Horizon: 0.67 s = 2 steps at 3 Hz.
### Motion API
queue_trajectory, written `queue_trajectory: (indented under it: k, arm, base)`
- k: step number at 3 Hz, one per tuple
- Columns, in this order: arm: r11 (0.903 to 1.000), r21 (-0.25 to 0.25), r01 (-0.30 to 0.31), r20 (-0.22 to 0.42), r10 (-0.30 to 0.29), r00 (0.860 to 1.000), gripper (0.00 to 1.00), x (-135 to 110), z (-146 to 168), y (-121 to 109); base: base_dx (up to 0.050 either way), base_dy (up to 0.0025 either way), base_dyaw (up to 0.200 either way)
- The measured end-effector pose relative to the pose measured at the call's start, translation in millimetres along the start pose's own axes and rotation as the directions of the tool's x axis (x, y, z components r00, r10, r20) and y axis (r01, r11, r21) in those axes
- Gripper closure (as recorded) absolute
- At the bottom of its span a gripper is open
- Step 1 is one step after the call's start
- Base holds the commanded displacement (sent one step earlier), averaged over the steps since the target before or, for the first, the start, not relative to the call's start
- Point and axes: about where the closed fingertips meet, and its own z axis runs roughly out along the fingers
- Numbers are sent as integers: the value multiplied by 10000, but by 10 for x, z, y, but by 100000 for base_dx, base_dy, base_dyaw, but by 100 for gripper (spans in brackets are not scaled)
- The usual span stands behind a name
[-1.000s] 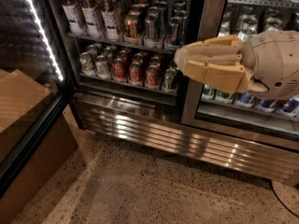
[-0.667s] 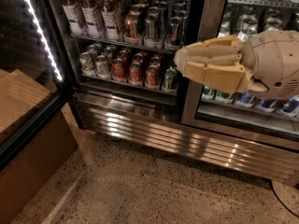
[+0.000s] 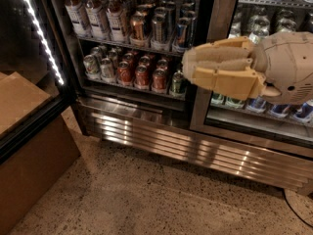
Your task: Open left fridge door
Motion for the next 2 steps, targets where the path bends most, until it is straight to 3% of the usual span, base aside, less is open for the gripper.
queue_trajectory:
  k: [1,2]
  arm:
    - [10000,0,1,0,-1,10000,12,0,0,0]
    - [10000,-2,2,-1,-2,10000,0,-1,1,1]
  base:
    - [0,0,0]
    - [0,0,0]
